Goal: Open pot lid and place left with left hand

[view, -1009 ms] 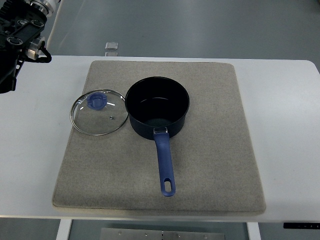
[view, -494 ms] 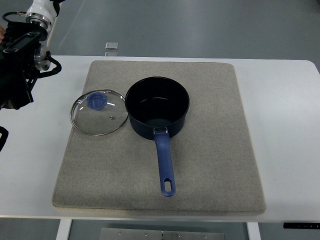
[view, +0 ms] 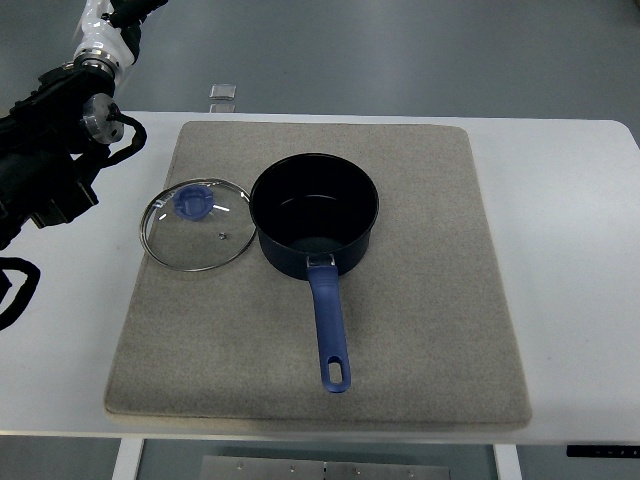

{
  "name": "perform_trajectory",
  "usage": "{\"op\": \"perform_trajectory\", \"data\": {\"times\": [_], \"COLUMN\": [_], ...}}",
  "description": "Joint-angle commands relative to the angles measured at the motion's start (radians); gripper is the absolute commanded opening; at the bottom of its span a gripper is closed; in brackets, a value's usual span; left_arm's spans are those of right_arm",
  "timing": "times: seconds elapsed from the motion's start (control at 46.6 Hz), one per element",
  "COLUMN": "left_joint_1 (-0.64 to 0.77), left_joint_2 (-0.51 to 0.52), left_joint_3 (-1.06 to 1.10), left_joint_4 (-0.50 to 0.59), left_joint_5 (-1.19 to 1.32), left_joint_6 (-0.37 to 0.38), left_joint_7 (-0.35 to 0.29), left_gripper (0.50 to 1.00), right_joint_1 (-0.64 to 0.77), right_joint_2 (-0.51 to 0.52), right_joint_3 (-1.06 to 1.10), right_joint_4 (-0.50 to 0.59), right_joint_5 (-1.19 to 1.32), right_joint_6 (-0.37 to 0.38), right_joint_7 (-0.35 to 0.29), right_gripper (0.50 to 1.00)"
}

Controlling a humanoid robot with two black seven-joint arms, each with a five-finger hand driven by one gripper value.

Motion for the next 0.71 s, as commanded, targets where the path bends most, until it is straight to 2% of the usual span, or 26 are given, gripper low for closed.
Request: {"op": "perform_trajectory", "data": {"times": [0.0,0.343,0.558,0.687], "left_joint_1": [0.0,-0.008,0.022,0.066], "left_joint_2": [-0.018,-0.026,-0.026,-0.03], "left_joint_3": [-0.036,-0.134,-0.177,-0.252], "left_joint_4": [0.009,0.006,-0.002,0.0], "left_joint_5": [0.0,0.0,-0.006,-0.038], "left_joint_6": [0.033,0.074,0.008,-0.099], "left_joint_7": [0.025,0.088,0.082,0.071], "left_gripper": [0.778,0.78,0.797,0.801], "right_joint_1": [0.0,0.0,0.0,0.0], "right_joint_2": [0.0,0.0,0.0,0.0], "right_joint_3": [0.0,0.0,0.0,0.0], "right_joint_4": [0.0,0.0,0.0,0.0], "right_joint_5": [0.0,0.0,0.0,0.0], "right_joint_6": [0.0,0.0,0.0,0.0], "right_joint_7": [0.0,0.0,0.0,0.0], "right_gripper": [0.915,0.915,0.915,0.915]}}
